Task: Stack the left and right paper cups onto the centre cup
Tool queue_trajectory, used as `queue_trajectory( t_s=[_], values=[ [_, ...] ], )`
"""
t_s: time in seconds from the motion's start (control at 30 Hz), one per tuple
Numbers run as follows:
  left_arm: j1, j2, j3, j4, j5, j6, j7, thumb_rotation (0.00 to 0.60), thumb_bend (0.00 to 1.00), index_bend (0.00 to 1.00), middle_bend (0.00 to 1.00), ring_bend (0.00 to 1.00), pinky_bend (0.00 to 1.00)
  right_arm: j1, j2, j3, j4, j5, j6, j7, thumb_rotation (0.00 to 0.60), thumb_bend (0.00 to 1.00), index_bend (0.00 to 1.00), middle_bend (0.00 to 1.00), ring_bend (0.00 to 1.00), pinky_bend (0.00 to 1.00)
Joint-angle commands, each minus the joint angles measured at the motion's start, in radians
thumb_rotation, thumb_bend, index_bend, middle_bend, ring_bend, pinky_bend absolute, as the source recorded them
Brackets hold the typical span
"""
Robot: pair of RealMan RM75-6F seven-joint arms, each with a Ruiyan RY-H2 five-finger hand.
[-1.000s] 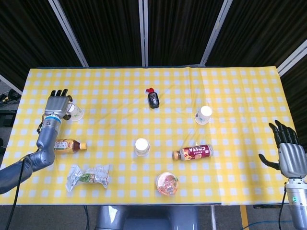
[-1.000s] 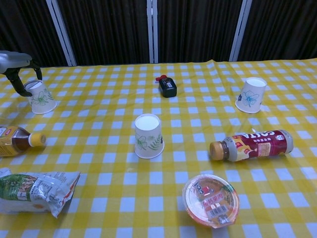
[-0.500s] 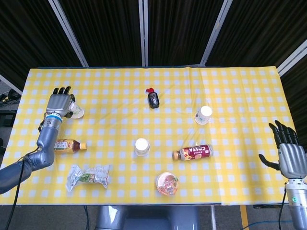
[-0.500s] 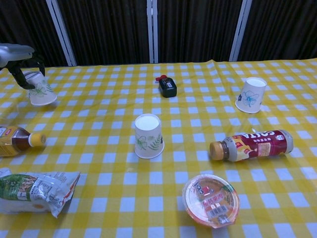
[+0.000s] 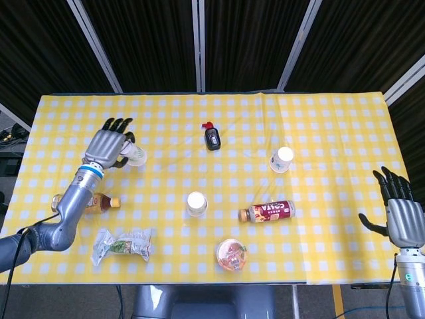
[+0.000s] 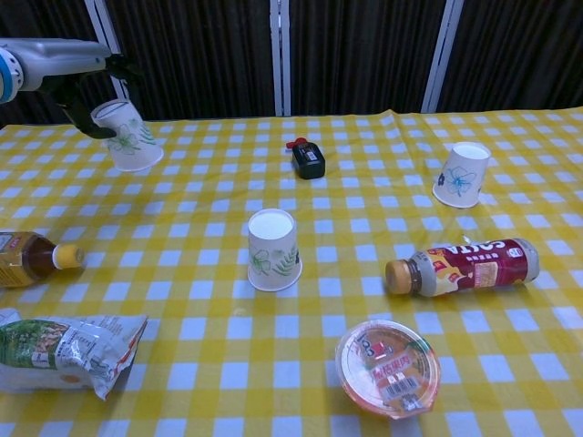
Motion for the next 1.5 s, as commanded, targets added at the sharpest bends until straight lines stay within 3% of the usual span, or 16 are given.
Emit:
queue_trajectory(
  t_s=[0.03,0.13,0.27,0.53,1.1,1.23,1.3,1.43,1.5],
  values=[
    [0.002,0.02,0.005,-0.139,0.144,0.068,-0.026,0.6,0.38,0.38,0.0,0.0,0.0,-0.001,0.002,0.001,-0.001,0.001,0.0,0.004,0.6,0.12,0.0,0.0,0.0,0.0],
    [-0.025,-0.006,0.011,-0.231,0.193,0.058,-0.015,0.6,0.38,0.38,0.0,0.0,0.0,-0.002,0.005,0.001,-0.002,-0.003,0.003,0.013,0.6,0.12,0.0,0.0,0.0,0.0],
    [-0.056,-0.047,0.024,-0.267,0.172,0.053,0.04,0.6,0.38,0.38,0.0,0.0,0.0,-0.006,0.011,0.005,-0.005,-0.006,0.014,0.029,0.6,0.12,0.0,0.0,0.0,0.0],
    [-0.095,-0.095,0.043,-0.284,0.115,0.059,0.113,0.6,0.38,0.38,0.0,0.0,0.0,-0.013,0.022,0.007,-0.006,-0.009,0.023,0.055,0.6,0.12,0.0,0.0,0.0,0.0],
    [-0.13,-0.092,0.067,-0.301,0.048,0.062,0.146,0.6,0.38,0.35,0.0,0.0,0.0,-0.016,0.026,0.008,-0.011,-0.011,0.027,0.06,0.6,0.12,0.0,0.0,0.0,0.0],
    [-0.138,-0.108,0.072,-0.289,0.043,0.062,0.149,0.6,0.36,0.25,0.0,0.0,0.0,-0.016,0.026,0.008,-0.013,-0.012,0.028,0.06,0.6,0.12,0.0,0.0,0.0,0.0],
    [-0.144,-0.117,0.077,-0.28,0.034,0.058,0.153,0.6,0.32,0.18,0.0,0.0,0.0,-0.017,0.027,0.008,-0.014,-0.012,0.029,0.06,0.6,0.12,0.0,0.0,0.0,0.0],
    [-0.17,-0.109,0.101,-0.279,-0.043,0.032,0.204,0.6,0.14,0.02,0.0,0.0,0.0,-0.02,0.029,0.008,-0.014,-0.017,0.035,0.067,0.6,0.12,0.0,0.0,0.0,0.0],
    [-0.174,-0.103,0.104,-0.298,-0.075,0.049,0.218,0.6,0.12,0.0,0.0,0.0,0.0,-0.019,0.03,0.006,-0.014,-0.014,0.029,0.066,0.6,0.12,0.0,0.0,0.0,0.0]
  ],
)
